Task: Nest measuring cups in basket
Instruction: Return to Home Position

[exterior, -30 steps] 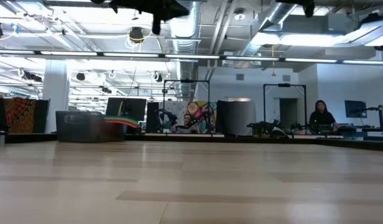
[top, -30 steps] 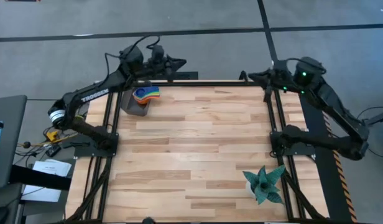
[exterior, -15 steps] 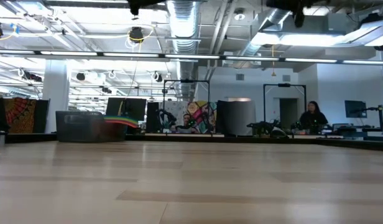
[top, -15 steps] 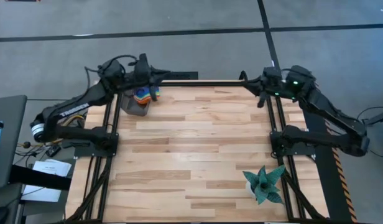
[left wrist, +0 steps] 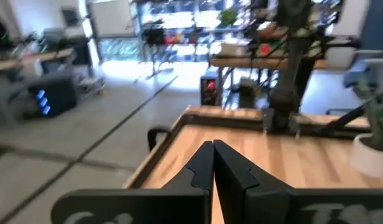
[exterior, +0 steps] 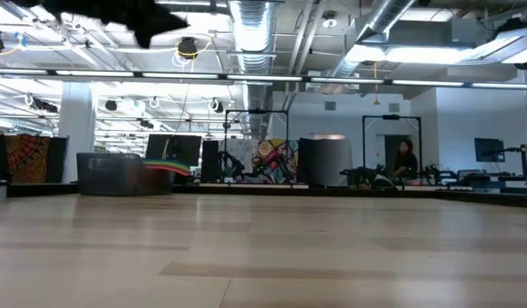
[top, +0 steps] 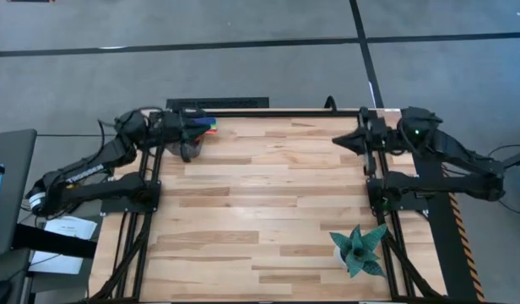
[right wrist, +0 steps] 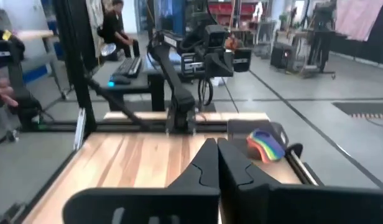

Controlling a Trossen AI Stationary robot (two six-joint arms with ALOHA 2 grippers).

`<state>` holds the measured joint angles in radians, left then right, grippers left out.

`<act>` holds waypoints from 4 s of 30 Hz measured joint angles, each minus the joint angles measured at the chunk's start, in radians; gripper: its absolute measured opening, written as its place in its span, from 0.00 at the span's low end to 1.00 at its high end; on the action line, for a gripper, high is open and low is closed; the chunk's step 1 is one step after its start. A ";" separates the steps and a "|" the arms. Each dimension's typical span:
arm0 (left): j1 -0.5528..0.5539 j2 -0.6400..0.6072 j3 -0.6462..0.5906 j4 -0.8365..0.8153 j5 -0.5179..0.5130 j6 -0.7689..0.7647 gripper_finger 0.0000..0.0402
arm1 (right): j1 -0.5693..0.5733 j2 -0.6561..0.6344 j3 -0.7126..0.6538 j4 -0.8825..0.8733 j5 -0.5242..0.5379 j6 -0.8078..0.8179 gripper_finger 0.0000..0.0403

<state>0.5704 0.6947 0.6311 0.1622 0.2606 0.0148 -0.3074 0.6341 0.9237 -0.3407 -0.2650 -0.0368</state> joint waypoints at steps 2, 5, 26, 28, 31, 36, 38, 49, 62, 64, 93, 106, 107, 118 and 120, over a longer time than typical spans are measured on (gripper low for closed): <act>-0.015 -0.060 -0.062 -0.012 -0.052 -0.034 0.00 | 0.029 -0.031 0.000 -0.053 0.037 0.001 0.02; -0.050 -0.117 -0.140 0.008 -0.078 -0.110 0.00 | 0.055 -0.094 0.000 -0.191 0.047 0.038 0.04; -0.225 -0.318 -0.423 0.215 -0.145 -0.028 0.00 | 0.090 -0.631 -0.469 -0.024 0.090 0.157 0.03; -0.229 -0.333 -0.423 0.190 -0.145 -0.012 0.00 | 0.091 -0.631 -0.483 -0.015 0.088 0.140 0.02; -0.230 -0.355 -0.423 0.168 -0.142 -0.011 0.00 | 0.090 -0.628 -0.483 -0.012 0.081 0.127 0.01; -0.230 -0.384 -0.422 0.081 -0.164 0.031 0.00 | 0.090 -0.631 -0.483 -0.010 0.080 0.085 0.03; -0.230 -0.383 -0.422 0.067 -0.171 0.034 0.00 | 0.090 -0.629 -0.491 0.006 0.080 0.086 0.03; -0.229 -0.384 -0.599 0.355 -0.171 -0.014 0.00 | 0.091 -0.631 -0.599 0.127 0.080 0.089 0.03; -0.229 -0.384 -0.621 0.349 -0.170 0.022 0.00 | 0.092 -0.631 -0.723 0.278 0.033 0.195 0.02; -0.229 -0.384 -0.621 0.340 -0.161 0.016 0.00 | 0.100 -0.630 -0.746 0.293 0.025 0.207 0.01; -0.230 -0.384 -0.623 0.262 -0.125 0.049 0.00 | 0.300 -0.631 -0.837 0.369 0.172 0.114 0.01; -0.231 -0.384 -0.624 0.200 -0.046 0.080 0.00 | 0.301 -0.631 -0.892 0.394 0.155 0.124 0.01; -0.231 -0.383 -0.624 0.194 -0.044 0.079 0.00 | 0.301 -0.630 -0.912 0.430 0.154 0.136 0.01; -0.231 -0.383 -0.624 0.291 0.016 0.118 0.00 | 0.298 -0.632 -0.915 0.474 0.135 0.126 0.03; -0.231 -0.384 -0.624 0.327 0.015 0.137 0.00 | 0.298 -0.632 -0.915 0.479 0.134 0.126 0.03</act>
<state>0.3392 0.3111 0.0067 0.4889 0.2760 0.1517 -0.0090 0.0025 0.0086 0.1385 -0.1307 0.0892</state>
